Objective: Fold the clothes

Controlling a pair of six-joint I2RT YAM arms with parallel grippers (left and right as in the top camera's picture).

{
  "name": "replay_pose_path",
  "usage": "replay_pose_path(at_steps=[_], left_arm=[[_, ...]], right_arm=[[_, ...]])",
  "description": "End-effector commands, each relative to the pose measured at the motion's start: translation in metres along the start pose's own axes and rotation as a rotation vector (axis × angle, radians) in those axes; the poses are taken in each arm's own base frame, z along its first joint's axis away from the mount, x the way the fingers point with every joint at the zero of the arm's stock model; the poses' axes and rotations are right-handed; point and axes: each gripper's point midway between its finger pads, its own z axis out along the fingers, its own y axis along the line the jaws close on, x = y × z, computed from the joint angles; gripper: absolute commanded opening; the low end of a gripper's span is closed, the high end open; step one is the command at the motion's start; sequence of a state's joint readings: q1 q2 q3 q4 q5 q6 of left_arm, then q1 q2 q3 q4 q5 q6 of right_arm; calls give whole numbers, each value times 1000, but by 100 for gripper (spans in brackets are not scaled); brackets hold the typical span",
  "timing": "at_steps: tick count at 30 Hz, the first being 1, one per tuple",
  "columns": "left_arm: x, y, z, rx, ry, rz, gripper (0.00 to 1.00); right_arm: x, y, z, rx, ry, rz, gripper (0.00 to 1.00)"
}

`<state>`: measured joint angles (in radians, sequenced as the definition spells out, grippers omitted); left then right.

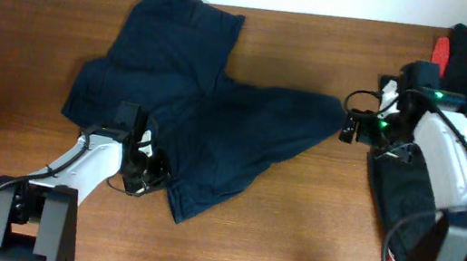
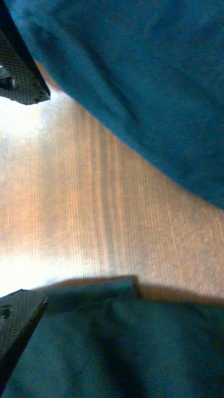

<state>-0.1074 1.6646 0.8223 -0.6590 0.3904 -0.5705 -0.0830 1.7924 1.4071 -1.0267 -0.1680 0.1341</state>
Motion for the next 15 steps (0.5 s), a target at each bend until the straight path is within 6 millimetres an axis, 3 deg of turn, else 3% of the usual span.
replay_pose_path(at_steps=[1, 9, 15], left_arm=[[6, 22, 2, -105, 7, -19, 0], [1, 58, -9, -201, -5, -120, 0], [-8, 72, -16, -196, -21, -163, 1]], right_arm=[[-1, 4, 30, -27, 51, 41, 99], [13, 17, 104, -69, 192, 24, 94], [-5, 23, 113, -77, 122, 50, 86]])
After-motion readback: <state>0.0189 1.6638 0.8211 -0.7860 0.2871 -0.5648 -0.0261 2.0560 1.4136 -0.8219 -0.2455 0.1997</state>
